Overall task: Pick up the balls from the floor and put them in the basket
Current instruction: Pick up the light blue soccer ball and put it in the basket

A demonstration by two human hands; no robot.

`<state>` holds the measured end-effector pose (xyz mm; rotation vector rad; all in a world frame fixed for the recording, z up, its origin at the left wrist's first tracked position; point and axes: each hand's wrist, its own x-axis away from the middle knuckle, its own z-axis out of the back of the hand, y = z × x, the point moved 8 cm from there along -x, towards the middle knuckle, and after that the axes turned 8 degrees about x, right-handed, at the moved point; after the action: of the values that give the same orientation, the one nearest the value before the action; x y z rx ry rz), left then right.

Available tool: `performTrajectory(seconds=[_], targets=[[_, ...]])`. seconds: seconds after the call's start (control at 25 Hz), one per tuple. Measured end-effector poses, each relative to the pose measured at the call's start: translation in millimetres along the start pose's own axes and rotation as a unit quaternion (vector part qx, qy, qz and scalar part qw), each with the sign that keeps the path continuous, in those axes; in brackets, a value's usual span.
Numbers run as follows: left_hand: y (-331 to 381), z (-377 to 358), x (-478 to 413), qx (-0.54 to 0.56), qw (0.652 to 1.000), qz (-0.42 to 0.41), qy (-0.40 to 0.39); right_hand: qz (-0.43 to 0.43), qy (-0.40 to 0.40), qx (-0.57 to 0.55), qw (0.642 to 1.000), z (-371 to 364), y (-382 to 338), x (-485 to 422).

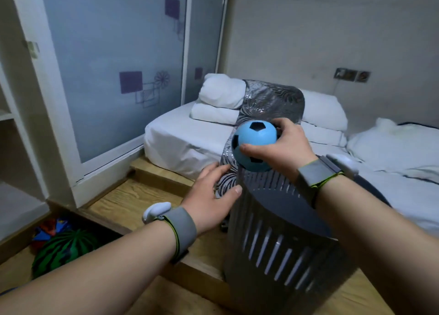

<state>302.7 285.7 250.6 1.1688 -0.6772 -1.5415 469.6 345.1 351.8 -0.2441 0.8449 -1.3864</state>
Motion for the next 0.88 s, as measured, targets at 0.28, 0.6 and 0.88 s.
performTrajectory(seconds=[0.28,0.6,0.88], targets=[[0,-55,-11,-0.107,0.990,-0.085,-0.042,-0.093,-0.078,0.128,0.984,-16,105,7],[-9,-60,-5,-0.094,0.989,-0.118,-0.004,-0.060,-0.123,0.160,0.978,-41,107,7],[-18,-61,-2,-0.034,0.994,-0.059,-0.087,-0.038,-0.125,0.174,0.976,-48,98,14]])
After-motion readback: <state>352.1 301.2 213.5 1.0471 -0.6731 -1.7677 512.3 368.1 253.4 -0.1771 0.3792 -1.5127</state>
